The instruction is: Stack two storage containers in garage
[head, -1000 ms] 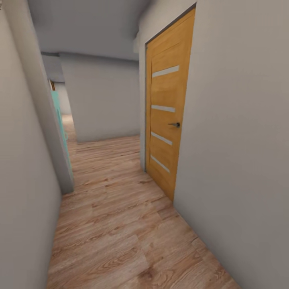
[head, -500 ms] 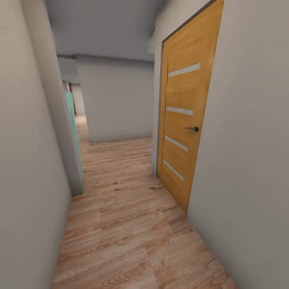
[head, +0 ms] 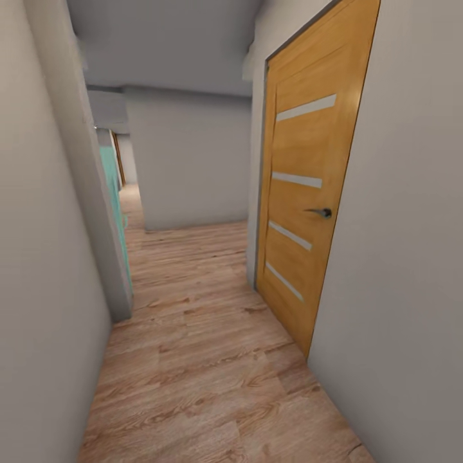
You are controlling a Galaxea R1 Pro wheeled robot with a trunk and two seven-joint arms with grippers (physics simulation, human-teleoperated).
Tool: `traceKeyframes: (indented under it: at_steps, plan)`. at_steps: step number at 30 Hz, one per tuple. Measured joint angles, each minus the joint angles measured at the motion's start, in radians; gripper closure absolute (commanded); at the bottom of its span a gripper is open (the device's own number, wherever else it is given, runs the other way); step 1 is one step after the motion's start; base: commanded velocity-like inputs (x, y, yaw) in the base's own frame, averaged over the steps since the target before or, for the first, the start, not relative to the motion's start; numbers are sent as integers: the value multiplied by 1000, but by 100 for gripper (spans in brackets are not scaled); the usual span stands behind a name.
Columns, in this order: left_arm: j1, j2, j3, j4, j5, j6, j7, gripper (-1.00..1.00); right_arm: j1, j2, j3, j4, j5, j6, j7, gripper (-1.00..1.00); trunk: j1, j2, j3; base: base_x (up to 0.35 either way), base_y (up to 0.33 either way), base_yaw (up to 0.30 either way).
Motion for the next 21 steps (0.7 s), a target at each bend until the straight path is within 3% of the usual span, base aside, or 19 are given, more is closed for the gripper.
traceKeyframes:
  at_steps: [12,21]
  plan:
    - [0,-1,0,0,1,0,1,-100,0,0,1,0,0,0,0,-100,0,0,0,321,0,257]
    - [0,-4,0,0,1,0,1,-100,0,-1,1,0,1,0,0,-100,0,0,0,321,-61,41]
